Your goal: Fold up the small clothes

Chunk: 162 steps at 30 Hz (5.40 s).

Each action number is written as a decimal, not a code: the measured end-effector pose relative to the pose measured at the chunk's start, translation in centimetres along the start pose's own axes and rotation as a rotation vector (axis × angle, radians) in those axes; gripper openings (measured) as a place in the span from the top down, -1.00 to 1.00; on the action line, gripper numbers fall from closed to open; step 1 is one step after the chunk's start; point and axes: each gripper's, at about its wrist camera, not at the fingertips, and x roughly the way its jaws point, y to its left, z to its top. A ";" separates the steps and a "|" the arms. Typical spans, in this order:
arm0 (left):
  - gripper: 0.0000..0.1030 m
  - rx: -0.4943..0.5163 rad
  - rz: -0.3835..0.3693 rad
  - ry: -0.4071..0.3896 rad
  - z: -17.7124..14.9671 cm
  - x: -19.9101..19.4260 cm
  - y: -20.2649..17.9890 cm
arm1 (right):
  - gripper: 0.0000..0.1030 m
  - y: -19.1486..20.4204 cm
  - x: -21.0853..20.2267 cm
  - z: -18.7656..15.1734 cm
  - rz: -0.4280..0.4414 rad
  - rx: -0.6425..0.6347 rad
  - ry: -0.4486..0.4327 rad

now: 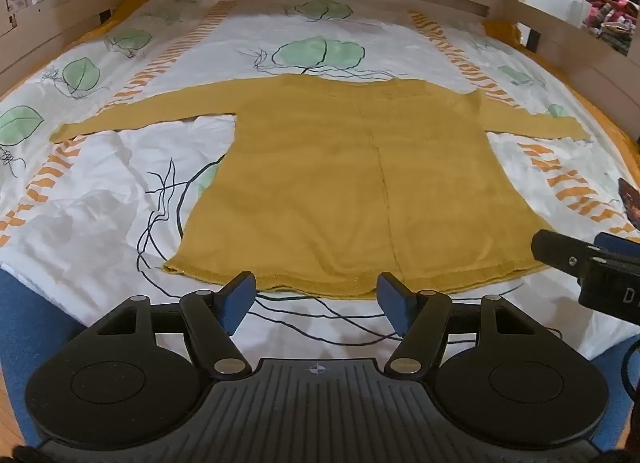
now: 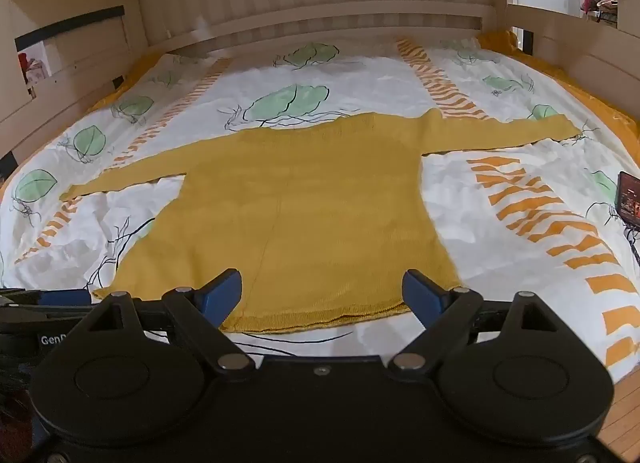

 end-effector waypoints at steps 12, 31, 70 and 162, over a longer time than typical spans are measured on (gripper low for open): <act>-0.27 -0.009 0.001 -0.009 0.0 -0.5 0.8 | -0.72 0.1 0.5 -0.5 -0.014 -0.001 0.007; -0.27 -0.025 0.020 0.000 0.1 0.2 1.0 | -0.72 0.1 0.2 0.0 -0.023 -0.006 0.011; -0.27 -0.029 0.019 0.004 0.0 0.3 1.0 | -0.72 0.5 0.3 0.2 -0.028 -0.012 0.015; -0.44 -0.023 0.052 -0.159 18.9 32.0 -2.0 | -0.32 -46.0 30.3 18.9 -0.451 0.685 -0.030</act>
